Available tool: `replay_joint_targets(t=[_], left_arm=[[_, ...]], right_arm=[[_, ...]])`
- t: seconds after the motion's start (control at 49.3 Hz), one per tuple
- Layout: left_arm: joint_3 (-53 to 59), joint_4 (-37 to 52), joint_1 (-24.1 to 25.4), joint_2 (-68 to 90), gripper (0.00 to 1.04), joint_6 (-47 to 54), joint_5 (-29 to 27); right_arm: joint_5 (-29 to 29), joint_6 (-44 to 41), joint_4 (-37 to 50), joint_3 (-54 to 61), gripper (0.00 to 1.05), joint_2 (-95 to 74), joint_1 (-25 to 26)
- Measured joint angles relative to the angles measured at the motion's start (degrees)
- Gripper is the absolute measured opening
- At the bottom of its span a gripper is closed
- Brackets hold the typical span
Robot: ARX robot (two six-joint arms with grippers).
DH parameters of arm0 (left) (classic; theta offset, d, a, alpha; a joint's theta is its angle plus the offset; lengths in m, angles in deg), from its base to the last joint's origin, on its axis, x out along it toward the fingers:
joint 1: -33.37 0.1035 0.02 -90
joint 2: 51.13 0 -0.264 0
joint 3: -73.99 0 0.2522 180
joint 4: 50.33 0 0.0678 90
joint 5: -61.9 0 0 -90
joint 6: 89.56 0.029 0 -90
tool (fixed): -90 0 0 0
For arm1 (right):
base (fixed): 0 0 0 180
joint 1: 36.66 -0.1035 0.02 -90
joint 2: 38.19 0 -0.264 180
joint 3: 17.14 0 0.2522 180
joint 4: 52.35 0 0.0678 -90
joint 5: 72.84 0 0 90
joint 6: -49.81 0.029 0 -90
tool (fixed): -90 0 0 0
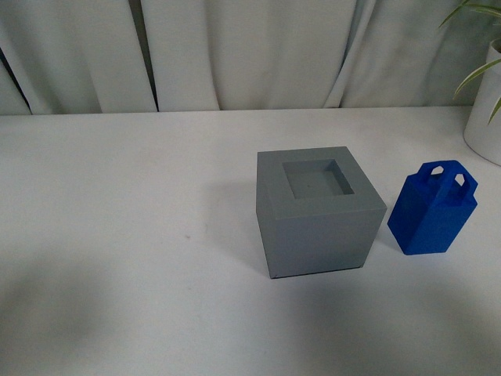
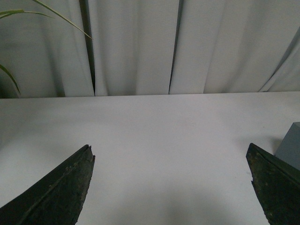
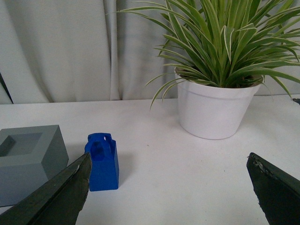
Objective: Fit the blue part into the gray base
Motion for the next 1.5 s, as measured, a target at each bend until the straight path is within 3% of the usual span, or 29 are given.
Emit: replay_joint_targets(t=[0.892,0.994,1.136,1.298,1.501], left_arm=[[0.0,0.0,0.0,0.0,0.99,0.0,0.0],[0.0,0.0,0.0,0.0,0.99,0.0,0.0],[0.0,0.0,0.0,0.0,0.99,0.0,-0.02],[0.0,0.0,0.0,0.0,0.99,0.0,0.0],[0.0,0.0,0.0,0.0,0.99,0.0,0.0]], right_arm=[[0.0,0.0,0.0,0.0,0.97,0.0,0.0],[5.18,2.86,-4.07,-2.8,0.97,-7.74,1.27],[9.84,3.48,4.79,-7.06,0.97,-21.7,3.3],[15.26,-3.06,14.82,-14.82,0.97,-38.69,2.23],[24.13,-10.99,8.39,-29.22,0.97,-57.07,2.8]])
